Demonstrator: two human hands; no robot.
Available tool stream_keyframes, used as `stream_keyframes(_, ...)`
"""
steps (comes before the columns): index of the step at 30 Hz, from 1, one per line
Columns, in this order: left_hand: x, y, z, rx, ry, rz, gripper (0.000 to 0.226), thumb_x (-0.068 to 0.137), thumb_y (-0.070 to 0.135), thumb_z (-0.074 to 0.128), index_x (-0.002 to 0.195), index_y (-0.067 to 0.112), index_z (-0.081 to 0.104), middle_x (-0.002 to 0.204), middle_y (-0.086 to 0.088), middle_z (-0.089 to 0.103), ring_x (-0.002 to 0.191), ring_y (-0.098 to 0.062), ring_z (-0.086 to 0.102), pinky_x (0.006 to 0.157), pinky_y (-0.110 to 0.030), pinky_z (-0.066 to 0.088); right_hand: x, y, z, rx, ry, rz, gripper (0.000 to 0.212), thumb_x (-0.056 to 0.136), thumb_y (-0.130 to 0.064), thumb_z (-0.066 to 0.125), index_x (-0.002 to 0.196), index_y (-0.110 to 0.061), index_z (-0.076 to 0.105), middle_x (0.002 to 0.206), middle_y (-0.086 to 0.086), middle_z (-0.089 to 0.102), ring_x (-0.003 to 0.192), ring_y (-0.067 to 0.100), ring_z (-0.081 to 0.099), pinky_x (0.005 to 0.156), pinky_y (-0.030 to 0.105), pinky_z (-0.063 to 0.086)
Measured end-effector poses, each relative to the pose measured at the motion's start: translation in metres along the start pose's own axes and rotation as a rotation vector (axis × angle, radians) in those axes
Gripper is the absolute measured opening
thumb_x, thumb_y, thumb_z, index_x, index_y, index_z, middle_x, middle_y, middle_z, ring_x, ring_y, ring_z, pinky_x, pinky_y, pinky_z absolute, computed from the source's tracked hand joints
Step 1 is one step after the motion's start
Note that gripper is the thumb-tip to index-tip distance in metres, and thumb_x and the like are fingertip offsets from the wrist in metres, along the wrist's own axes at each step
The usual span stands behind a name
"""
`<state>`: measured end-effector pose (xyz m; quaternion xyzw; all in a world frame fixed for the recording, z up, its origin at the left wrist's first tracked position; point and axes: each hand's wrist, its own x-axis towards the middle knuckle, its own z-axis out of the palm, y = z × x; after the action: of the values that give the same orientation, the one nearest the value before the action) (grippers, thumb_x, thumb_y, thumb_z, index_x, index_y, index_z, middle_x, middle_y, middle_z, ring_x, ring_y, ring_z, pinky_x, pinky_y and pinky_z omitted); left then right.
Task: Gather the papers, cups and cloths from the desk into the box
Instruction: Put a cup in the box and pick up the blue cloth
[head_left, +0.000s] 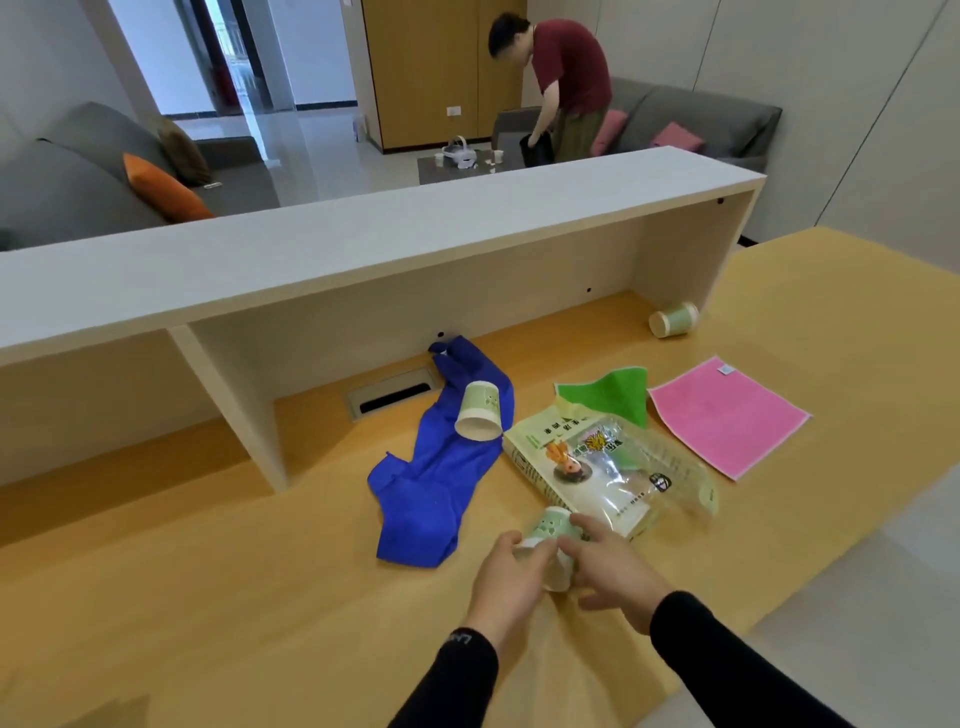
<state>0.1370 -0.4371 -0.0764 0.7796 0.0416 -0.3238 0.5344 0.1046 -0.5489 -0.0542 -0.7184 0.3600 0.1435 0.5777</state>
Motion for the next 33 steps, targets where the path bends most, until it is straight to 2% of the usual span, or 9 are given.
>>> stream_keyframes(4,0.0,0.007,0.002,-0.107,0.084,0.053,0.048,0.089,0.035,0.057,0.133,0.019,0.049,0.124,-0.002,0.058,0.102,-0.014,0.056,0.08,-0.021,0.043,0.005,-0.005,0.002,0.017,0.02,-0.111,0.041,0.093,-0.02,0.048,0.134,-0.021,0.048,0.112,0.006,0.054,0.077,0.018,0.06,0.059,0.03,0.052)
stream_keyframes(7,-0.009,0.022,-0.008,-0.188,0.247,0.14,0.043,0.089,0.036,0.058,0.129,0.022,0.053,0.121,0.005,0.058,0.103,-0.01,0.054,0.079,-0.021,0.042,0.003,-0.024,0.001,0.013,-0.03,-0.271,0.038,0.092,-0.018,0.052,0.13,-0.015,0.053,0.107,0.008,0.059,0.074,0.015,0.058,0.071,0.03,0.051)
stream_keyframes(11,-0.032,0.04,-0.032,-0.33,0.447,0.206,0.045,0.084,0.038,0.062,0.124,0.021,0.053,0.107,0.003,0.064,0.093,-0.012,0.062,0.08,-0.028,0.051,-0.015,-0.06,0.008,0.07,-0.15,-0.437,0.031,0.092,-0.017,0.053,0.123,-0.023,0.054,0.099,-0.002,0.062,0.07,0.006,0.057,0.067,0.028,0.05)
stream_keyframes(16,-0.088,0.031,-0.074,-0.431,0.763,0.325,0.032,0.083,0.028,0.066,0.113,0.027,0.057,0.104,0.006,0.065,0.09,-0.009,0.061,0.071,-0.02,0.045,-0.054,-0.082,0.048,0.064,-0.399,-0.586,0.034,0.091,-0.018,0.056,0.124,-0.024,0.056,0.115,0.003,0.063,0.092,0.012,0.061,0.079,0.035,0.054)
stream_keyframes(20,-0.145,0.006,-0.111,-0.444,0.991,0.343,0.033,0.085,0.027,0.065,0.116,0.025,0.057,0.1,0.012,0.063,0.086,-0.004,0.06,0.068,-0.016,0.046,-0.099,-0.088,0.098,0.021,-0.638,-0.644,0.036,0.092,-0.017,0.055,0.127,-0.026,0.056,0.12,-0.001,0.061,0.09,0.006,0.06,0.081,0.034,0.053)
stream_keyframes(24,-0.195,-0.019,-0.145,-0.444,1.178,0.351,0.026,0.088,0.024,0.061,0.112,0.03,0.055,0.096,0.019,0.058,0.083,0.005,0.056,0.06,-0.002,0.043,-0.14,-0.091,0.15,-0.069,-0.818,-0.701,0.039,0.092,-0.018,0.054,0.129,-0.029,0.055,0.125,-0.006,0.06,0.096,0.013,0.059,0.08,0.031,0.051)
stream_keyframes(29,-0.249,-0.059,-0.195,-0.472,1.363,0.347,0.029,0.087,0.024,0.06,0.116,0.026,0.054,0.105,0.009,0.062,0.091,0.0,0.058,0.071,-0.013,0.046,-0.188,-0.092,0.226,-0.165,-0.977,-0.778,0.042,0.09,-0.019,0.055,0.13,-0.032,0.054,0.119,-0.009,0.064,0.09,0.013,0.06,0.08,0.033,0.05)
stream_keyframes(30,-0.258,-0.067,-0.206,-0.471,1.38,0.342,0.029,0.087,0.024,0.06,0.116,0.025,0.054,0.106,0.006,0.062,0.091,0.0,0.058,0.072,-0.016,0.046,-0.196,-0.091,0.241,-0.185,-0.998,-0.784,0.042,0.089,-0.02,0.056,0.129,-0.032,0.054,0.12,-0.006,0.064,0.095,0.013,0.061,0.084,0.033,0.05)
stream_keyframes(33,-0.279,-0.093,-0.236,-0.439,1.389,0.281,0.038,0.089,0.025,0.058,0.126,0.02,0.052,0.119,0.005,0.057,0.099,-0.001,0.056,0.069,-0.01,0.044,-0.213,-0.088,0.282,-0.261,-1.015,-0.781,0.044,0.088,-0.022,0.057,0.131,-0.032,0.053,0.126,0.0,0.06,0.113,0.016,0.059,0.099,0.037,0.048)
